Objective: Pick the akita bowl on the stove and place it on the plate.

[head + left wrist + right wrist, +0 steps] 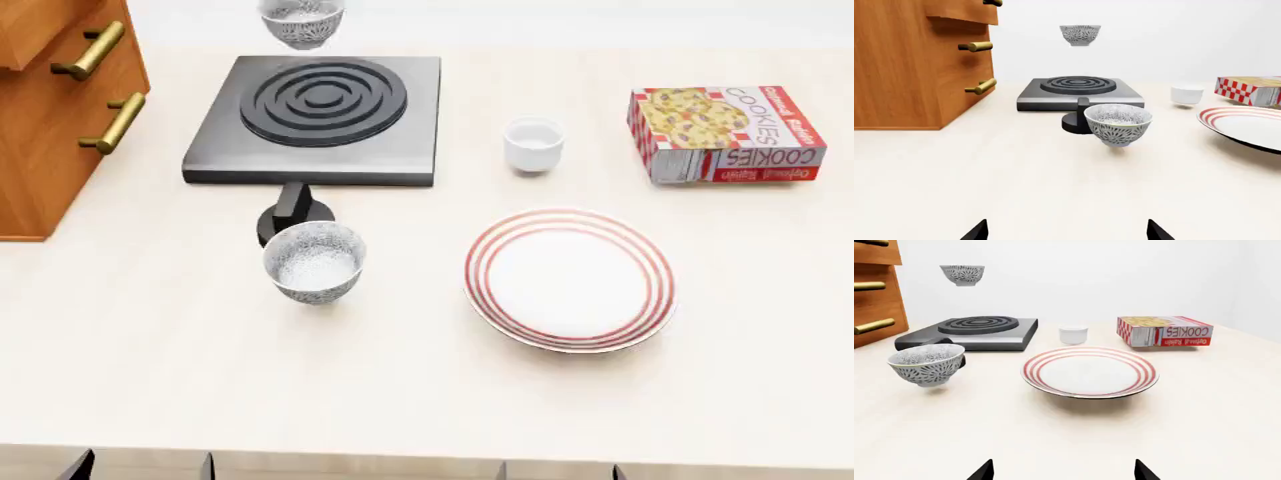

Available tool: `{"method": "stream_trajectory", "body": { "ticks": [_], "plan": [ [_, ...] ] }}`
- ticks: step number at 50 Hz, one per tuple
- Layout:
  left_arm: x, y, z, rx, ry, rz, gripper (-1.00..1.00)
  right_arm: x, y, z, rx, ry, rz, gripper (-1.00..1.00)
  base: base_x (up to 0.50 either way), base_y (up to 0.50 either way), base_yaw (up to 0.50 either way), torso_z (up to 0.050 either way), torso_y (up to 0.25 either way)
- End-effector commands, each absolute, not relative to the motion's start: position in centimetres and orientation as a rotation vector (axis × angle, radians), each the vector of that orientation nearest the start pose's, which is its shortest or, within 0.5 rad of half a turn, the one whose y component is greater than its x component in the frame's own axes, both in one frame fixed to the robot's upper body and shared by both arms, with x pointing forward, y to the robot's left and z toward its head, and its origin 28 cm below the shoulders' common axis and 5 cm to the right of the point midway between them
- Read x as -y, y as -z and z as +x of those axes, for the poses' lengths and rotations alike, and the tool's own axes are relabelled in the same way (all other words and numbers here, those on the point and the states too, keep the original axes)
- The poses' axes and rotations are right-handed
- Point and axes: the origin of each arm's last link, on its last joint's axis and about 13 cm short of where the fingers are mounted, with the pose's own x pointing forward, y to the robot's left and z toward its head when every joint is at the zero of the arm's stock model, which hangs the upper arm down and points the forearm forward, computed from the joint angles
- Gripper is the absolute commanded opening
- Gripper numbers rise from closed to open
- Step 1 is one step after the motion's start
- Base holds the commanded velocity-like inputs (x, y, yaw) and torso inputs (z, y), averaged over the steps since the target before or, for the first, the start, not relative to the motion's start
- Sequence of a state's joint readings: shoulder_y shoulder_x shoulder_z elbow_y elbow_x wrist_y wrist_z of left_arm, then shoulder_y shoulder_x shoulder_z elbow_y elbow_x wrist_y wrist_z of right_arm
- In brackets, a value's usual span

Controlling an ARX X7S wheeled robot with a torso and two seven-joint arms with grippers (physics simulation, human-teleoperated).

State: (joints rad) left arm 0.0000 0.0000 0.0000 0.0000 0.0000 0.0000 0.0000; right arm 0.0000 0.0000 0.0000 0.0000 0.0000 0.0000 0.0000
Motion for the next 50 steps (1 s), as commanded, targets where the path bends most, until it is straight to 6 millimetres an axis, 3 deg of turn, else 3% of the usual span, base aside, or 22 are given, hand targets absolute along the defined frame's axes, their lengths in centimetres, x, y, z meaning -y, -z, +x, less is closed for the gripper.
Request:
{"method": "stream_trajectory", "body": {
  "ticks": [1,28,36,41,47,49,50],
  "plan": [
    [-20.6,-1.4,21.0,0.001,-0.002,0.002,1.00,9.6,-1.3,21.0,-0.001,0.000,0.001,1.00,0.00,0.00,0.00,0.000,0.000],
    [-20.6,-1.3,21.0,-0.005,0.007,0.010,1.00,9.6,-1.2,21.0,-0.004,-0.001,0.004,1.00,0.00,0.00,0.00,0.000,0.000],
    [-20.5,-1.3,21.0,-0.004,0.008,0.008,1.00,9.4,-2.0,21.5,-0.047,-0.045,-0.085,1.00,0.00,0.00,0.00,0.000,0.000],
    [-20.5,-1.3,21.1,-0.007,0.008,0.009,1.00,9.0,-4.6,22.5,-0.003,-0.064,-0.139,1.00,0.00,0.00,0.00,0.000,0.000],
    [-20.5,-1.3,21.1,-0.011,0.005,0.010,1.00,7.9,-9.6,24.2,0.071,-0.096,-0.155,1.00,0.00,0.00,0.00,0.000,0.000],
    [-20.5,-1.3,21.1,-0.011,0.005,0.010,1.00,7.9,-9.7,24.2,0.071,-0.096,-0.155,1.00,0.00,0.00,0.00,0.000,0.000],
    [-20.5,-1.3,21.1,-0.012,0.003,0.010,1.00,7.5,-12.3,25.2,0.117,-0.097,-0.143,1.00,0.00,0.00,0.00,0.000,0.000]
  ]
}}
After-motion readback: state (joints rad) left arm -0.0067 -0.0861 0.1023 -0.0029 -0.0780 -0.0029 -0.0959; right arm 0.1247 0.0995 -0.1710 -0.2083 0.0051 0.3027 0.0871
